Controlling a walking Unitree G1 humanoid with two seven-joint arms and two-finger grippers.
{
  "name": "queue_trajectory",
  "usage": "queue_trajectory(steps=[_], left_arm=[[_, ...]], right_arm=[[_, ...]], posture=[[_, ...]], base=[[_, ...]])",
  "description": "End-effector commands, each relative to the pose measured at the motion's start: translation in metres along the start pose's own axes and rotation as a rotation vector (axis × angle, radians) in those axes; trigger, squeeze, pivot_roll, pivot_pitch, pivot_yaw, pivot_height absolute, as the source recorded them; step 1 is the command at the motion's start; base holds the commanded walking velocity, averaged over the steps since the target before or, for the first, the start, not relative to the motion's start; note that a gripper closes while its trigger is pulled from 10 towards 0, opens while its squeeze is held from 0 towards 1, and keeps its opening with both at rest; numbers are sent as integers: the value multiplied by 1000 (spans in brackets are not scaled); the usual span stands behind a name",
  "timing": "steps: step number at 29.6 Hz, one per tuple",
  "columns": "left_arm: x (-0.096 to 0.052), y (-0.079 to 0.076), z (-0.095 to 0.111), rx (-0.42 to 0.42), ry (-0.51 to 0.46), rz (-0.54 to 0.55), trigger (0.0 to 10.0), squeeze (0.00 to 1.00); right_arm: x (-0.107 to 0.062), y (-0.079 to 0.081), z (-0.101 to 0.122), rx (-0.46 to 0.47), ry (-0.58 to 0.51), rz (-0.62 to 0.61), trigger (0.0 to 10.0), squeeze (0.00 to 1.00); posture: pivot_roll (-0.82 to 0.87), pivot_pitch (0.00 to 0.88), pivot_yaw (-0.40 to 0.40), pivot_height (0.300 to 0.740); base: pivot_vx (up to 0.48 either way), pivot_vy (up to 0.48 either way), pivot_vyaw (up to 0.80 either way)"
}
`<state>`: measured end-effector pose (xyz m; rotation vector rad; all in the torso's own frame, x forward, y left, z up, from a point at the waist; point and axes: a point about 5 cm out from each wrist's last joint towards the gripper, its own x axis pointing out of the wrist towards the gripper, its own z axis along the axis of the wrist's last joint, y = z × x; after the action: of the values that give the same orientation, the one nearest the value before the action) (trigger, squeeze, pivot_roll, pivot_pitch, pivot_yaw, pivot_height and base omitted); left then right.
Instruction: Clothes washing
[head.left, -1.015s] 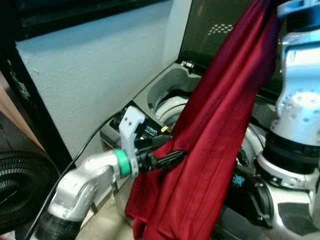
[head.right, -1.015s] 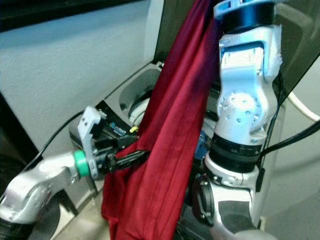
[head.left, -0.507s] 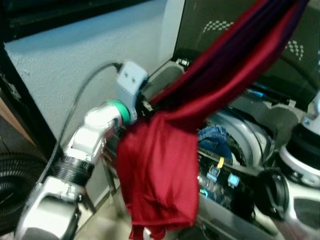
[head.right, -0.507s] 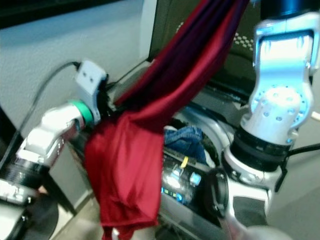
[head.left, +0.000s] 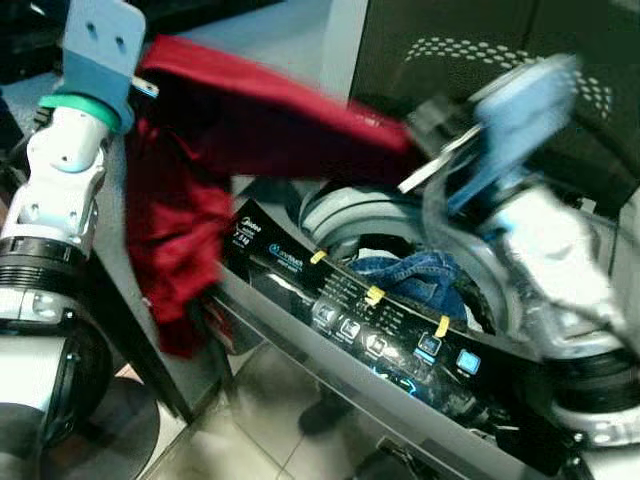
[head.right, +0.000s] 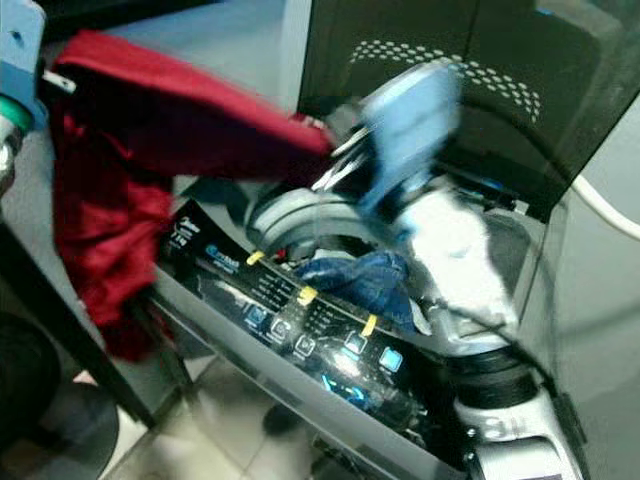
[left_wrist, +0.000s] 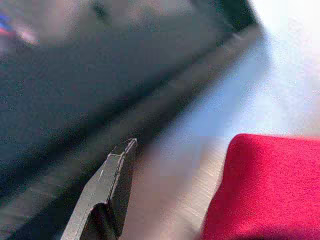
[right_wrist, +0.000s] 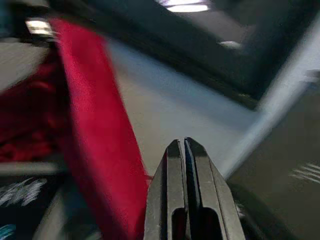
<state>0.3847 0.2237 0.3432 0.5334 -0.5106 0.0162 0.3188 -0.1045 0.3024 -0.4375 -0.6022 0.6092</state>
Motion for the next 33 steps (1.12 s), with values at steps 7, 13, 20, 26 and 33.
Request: queue_trajectory(steps=[7, 13, 20, 26, 33], left_arm=[[-12, -64, -20, -203, 53, -305, 10000, 0], [-11, -71, -17, -216, 27, -308, 10000, 0], [-18, -83, -8, -284, -33, -376, 10000, 0], [-35, -100, 12, -375, -123, -530, 10000, 0], [-52, -98, 37, -506, -209, -639, 10000, 0]], right_arm=[[5, 38, -30, -228, 101, 87, 10000, 0], [8, 11, -24, -98, 57, -194, 10000, 0], [1, -39, -1, 77, -68, -561, 10000, 0], [-23, -90, 24, -36, -174, -854, 10000, 0], [-65, -132, 41, -279, -162, -995, 10000, 0]], posture=[[91, 26, -8, 740], [89, 29, 0, 740], [87, 34, 7, 740], [84, 36, 11, 740], [77, 35, 16, 740]], base=[[0, 0, 0], [0, 0, 0], [0, 0, 0], [0, 0, 0], [0, 0, 0]])
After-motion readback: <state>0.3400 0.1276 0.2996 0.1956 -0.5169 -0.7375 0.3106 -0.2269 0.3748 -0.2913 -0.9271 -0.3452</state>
